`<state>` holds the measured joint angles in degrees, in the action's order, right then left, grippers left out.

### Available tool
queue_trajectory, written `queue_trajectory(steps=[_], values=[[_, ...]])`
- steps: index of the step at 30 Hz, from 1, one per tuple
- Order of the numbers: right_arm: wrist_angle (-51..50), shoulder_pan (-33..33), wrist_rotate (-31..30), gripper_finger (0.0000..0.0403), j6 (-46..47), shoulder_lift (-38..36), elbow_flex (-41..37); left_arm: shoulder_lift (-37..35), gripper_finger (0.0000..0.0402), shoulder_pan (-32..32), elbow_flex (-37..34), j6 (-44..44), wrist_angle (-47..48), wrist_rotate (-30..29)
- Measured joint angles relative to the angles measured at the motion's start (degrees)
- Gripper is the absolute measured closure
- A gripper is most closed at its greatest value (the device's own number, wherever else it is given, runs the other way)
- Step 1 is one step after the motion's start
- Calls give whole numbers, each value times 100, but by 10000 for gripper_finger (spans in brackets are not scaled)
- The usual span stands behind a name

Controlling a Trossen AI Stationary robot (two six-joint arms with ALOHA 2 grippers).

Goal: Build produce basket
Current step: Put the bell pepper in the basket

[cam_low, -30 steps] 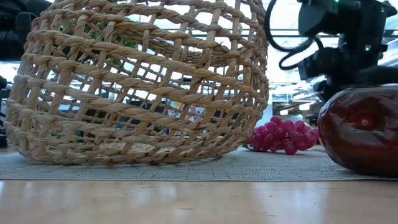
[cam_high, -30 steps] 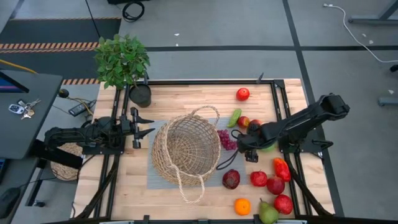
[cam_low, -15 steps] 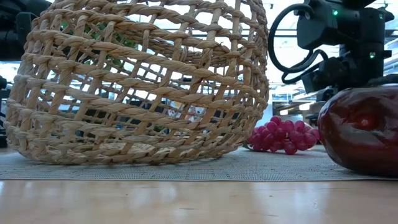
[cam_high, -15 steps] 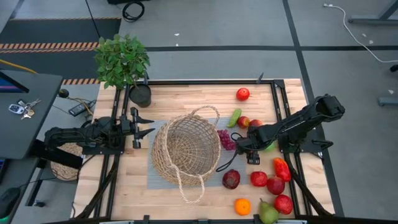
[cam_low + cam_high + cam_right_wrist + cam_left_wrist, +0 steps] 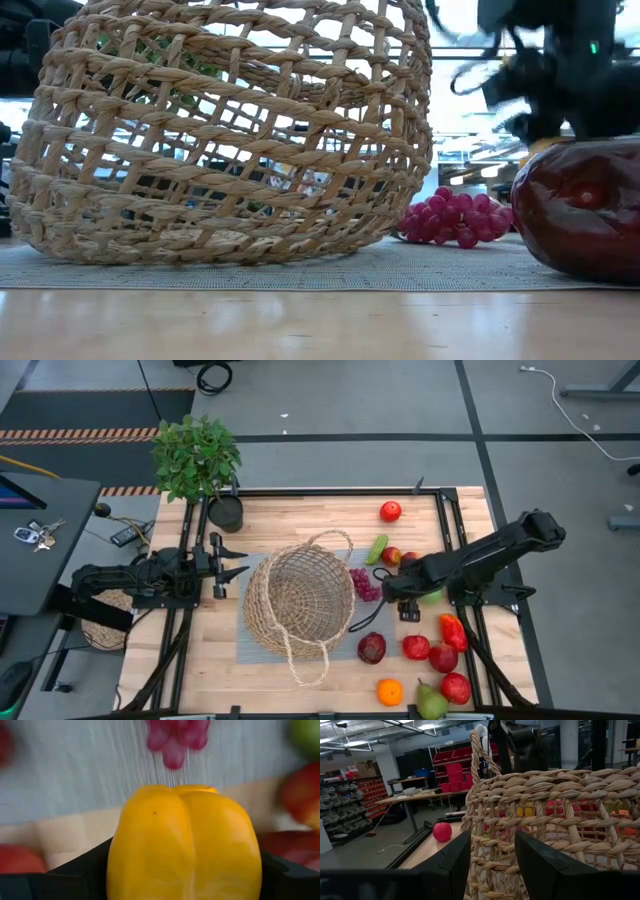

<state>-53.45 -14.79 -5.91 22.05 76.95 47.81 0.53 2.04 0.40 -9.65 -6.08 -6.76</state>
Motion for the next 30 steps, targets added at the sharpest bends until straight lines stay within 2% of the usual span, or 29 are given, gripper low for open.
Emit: queue_trajectory(steps=[7, 12, 19, 30], values=[[-163, -2, -196, 93, -293, -929, 615, -2, 241, 0, -2, 0, 0, 0], [226, -2, -364, 93, -459, -1662, 709, -2, 241, -2, 0, 0, 0, -1], [1757, -2, -737, 91, -1290, -2315, 717, -1, 241, 0, 0, 2, 0, -1], [4449, 0, -577, 90, -2949, -2390, 717, 0, 241, 0, 0, 0, 0, 0]])
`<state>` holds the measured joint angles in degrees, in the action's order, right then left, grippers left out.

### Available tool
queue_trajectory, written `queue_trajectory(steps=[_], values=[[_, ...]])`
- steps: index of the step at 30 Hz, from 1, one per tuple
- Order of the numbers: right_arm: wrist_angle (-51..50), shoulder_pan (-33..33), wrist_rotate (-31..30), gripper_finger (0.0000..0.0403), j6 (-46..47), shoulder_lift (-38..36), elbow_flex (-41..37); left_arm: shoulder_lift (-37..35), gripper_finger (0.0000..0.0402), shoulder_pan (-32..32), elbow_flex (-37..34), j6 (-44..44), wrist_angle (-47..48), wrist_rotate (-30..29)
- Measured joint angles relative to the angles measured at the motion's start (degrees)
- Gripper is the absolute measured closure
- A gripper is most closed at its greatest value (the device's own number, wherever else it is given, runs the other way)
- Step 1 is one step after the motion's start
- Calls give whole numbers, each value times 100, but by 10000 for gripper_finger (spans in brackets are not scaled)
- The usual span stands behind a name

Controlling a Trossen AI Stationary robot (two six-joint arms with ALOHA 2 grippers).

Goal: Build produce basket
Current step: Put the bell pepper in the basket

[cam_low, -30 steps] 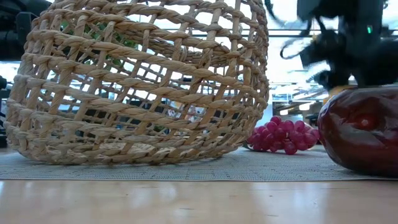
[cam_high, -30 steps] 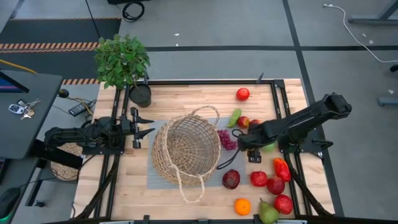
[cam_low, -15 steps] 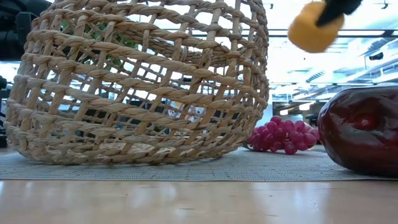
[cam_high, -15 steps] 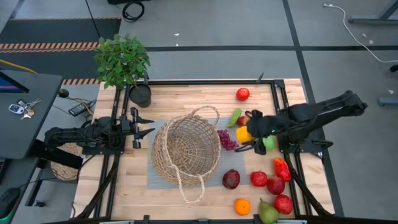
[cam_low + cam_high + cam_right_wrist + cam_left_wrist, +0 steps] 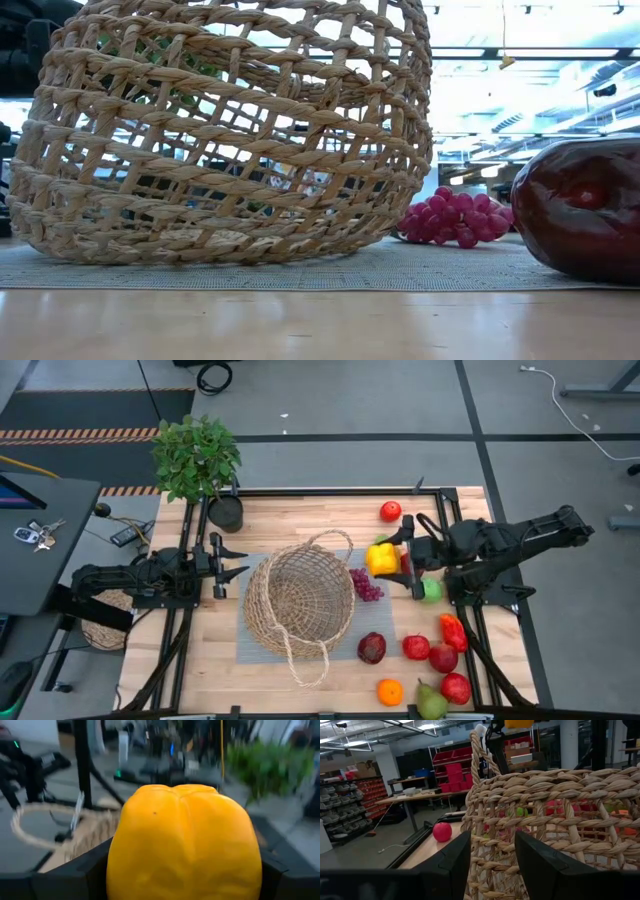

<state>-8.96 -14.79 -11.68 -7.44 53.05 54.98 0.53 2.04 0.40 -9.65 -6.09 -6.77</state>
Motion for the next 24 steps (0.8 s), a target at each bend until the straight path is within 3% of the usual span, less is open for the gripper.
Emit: queue_trajectory(steps=[10, 17, 24], values=[[1231, 194, 880, 89, -335, 193, 2, 0, 241, 0, -1, 2, 0, 0], [1355, 533, 1323, 89, -307, 221, 2, -1, 241, 0, -2, 1, 0, -2], [1317, 560, 1394, 89, -318, 262, 2, 0, 241, 0, -2, 0, 0, -2]])
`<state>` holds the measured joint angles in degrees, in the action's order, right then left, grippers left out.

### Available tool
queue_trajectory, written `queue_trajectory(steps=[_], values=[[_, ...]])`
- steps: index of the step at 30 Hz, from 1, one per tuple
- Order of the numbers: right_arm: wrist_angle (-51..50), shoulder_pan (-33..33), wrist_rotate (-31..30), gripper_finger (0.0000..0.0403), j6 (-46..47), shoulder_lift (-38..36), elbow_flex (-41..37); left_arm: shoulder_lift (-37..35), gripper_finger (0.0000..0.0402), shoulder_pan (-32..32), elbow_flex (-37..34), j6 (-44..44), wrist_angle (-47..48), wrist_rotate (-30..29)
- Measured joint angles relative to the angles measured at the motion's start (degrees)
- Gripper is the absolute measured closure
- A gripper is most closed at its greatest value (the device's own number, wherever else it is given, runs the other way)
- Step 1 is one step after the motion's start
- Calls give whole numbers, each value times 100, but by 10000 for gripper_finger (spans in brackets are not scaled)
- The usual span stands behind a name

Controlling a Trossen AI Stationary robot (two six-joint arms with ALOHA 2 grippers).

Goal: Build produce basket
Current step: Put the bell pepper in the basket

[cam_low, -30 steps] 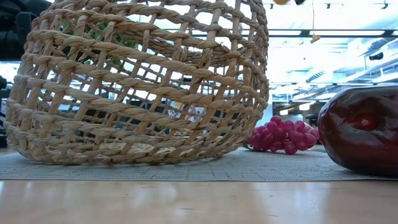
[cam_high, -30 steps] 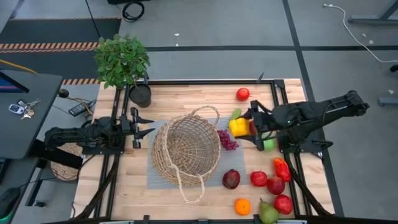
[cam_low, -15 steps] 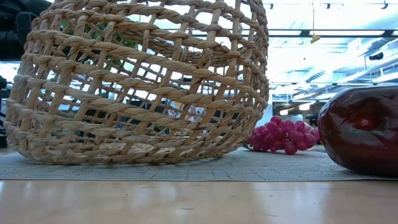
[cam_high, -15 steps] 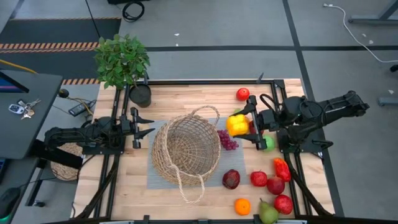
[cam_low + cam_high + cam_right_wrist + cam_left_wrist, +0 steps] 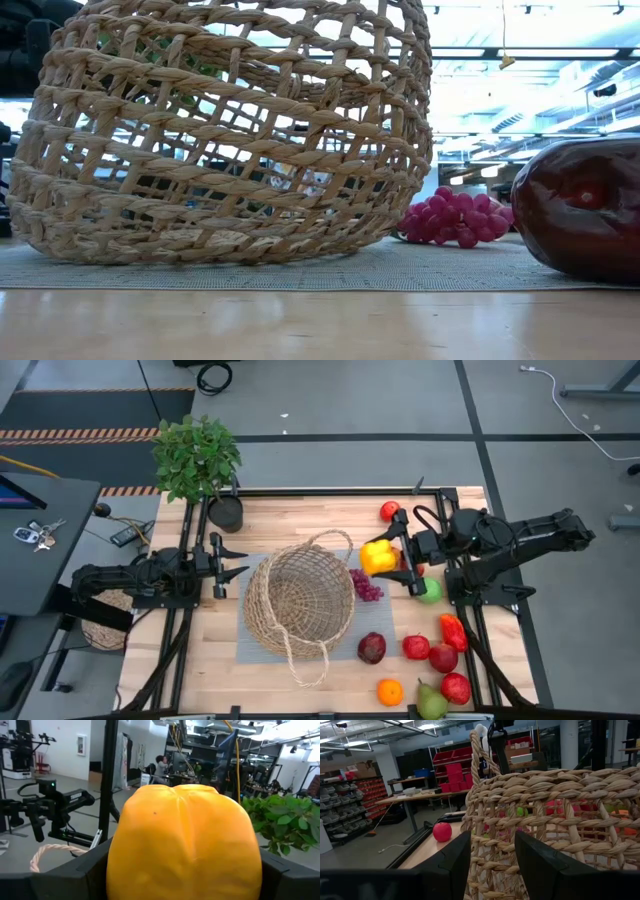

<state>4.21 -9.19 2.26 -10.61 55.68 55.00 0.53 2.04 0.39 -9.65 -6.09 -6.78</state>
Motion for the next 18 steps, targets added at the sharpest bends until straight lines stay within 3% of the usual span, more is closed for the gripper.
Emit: queue_trajectory(steps=[6, 18], values=[[-207, 22, -72, 89, 33, 424, 137, 0, 241, 0, 2, 2, 0, 2], [-1614, 26, -137, 89, 142, 2135, 1520, -1, 241, -1, 2, 0, 1, 2]])
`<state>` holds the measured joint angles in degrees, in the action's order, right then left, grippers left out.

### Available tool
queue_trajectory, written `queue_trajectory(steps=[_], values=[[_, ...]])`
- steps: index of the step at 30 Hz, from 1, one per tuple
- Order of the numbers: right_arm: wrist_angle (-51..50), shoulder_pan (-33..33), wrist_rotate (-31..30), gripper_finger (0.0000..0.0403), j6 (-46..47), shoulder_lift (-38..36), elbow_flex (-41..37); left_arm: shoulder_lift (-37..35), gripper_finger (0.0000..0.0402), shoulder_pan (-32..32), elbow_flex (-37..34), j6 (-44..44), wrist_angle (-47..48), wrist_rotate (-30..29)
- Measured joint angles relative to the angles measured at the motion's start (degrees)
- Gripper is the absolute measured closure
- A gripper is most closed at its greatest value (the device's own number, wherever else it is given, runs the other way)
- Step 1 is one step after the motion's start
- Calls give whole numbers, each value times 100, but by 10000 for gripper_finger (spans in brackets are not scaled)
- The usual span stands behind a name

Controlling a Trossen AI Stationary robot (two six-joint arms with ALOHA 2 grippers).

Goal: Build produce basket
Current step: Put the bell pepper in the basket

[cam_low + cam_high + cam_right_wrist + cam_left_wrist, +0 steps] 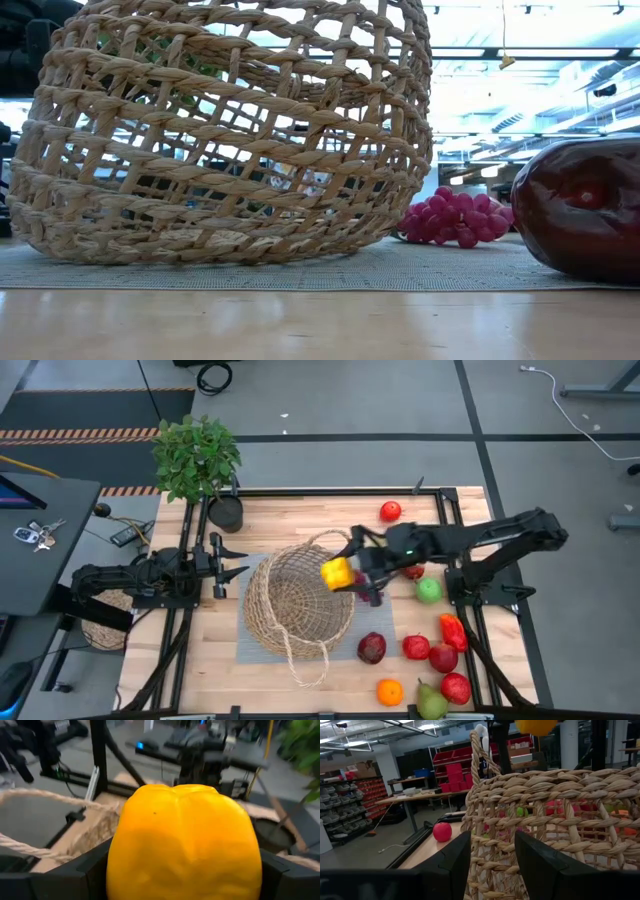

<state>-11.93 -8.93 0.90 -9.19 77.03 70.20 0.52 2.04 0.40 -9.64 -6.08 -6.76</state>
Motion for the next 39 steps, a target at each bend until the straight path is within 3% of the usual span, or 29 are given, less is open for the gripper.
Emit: queue_trajectory(steps=[11, 28, 39], values=[[-1504, -8, -279, 89, 270, 1309, 1125, 0, 241, 1, -2, 0, 1, -1], [-2789, -9, -283, 89, 325, 3056, 2882, 0, 241, -1, -1, 1, 0, 0], [-3201, -2, -399, 89, 361, 3733, 3267, -1, 241, -1, 0, 0, 1, -2]])
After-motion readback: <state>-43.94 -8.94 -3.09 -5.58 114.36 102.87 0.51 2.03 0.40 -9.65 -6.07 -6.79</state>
